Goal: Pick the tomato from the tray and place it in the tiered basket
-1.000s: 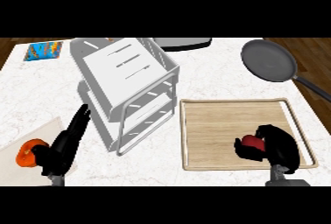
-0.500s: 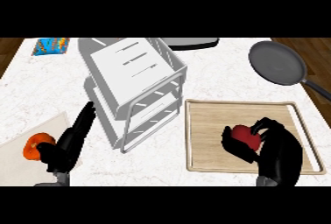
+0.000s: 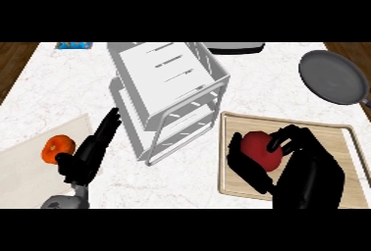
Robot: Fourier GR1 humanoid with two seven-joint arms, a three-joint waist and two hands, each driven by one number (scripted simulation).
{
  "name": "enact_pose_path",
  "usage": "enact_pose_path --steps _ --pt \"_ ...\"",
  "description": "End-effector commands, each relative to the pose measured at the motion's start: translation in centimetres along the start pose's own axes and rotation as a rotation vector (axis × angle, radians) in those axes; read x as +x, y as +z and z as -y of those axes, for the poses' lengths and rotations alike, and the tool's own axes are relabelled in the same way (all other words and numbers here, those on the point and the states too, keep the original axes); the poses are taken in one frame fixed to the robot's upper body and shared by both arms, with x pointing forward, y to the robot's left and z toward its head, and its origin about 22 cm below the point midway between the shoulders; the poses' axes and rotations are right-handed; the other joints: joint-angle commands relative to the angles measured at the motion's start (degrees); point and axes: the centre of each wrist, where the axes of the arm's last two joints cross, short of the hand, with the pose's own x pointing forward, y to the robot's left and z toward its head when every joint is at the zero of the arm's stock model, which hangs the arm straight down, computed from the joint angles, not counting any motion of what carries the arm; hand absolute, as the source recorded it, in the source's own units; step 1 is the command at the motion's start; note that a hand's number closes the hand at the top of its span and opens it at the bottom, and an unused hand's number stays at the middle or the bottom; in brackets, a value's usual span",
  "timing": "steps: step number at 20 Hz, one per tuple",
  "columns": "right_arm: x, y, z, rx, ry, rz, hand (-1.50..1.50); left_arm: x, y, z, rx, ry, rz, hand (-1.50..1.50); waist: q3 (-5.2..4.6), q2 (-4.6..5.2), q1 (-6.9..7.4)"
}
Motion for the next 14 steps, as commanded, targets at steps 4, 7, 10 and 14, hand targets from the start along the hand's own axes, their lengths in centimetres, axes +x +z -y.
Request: enact_pose_path --steps 4,7,10,14 --pt "3.9 -1.1 1.0 -0.055 -0.017 -0.190 1.50 1.4 -1.5 0.6 -0.054 -0.012 0.030 0.00 0.14 0.87 2.93" --pt "5.0 -2.3 0.3 -0.048 -0.030 -0.190 1.50 0.9 -1.8 1.9 -0.074 0.013 0.022 0.00 0.18 1.34 3.88" --pt "6.5 -4.7 -0.3 -0.042 -0.013 -0.227 1.50 1.3 -1.9 1.9 -0.096 0.003 0.038 0.00 0.25 1.49 5.33" --pt "9.0 -7.0 -1.0 -0.007 -0.009 -0.238 1.50 1.5 -2.9 2.2 -0.099 0.001 0.045 0.00 0.24 1.97 6.07"
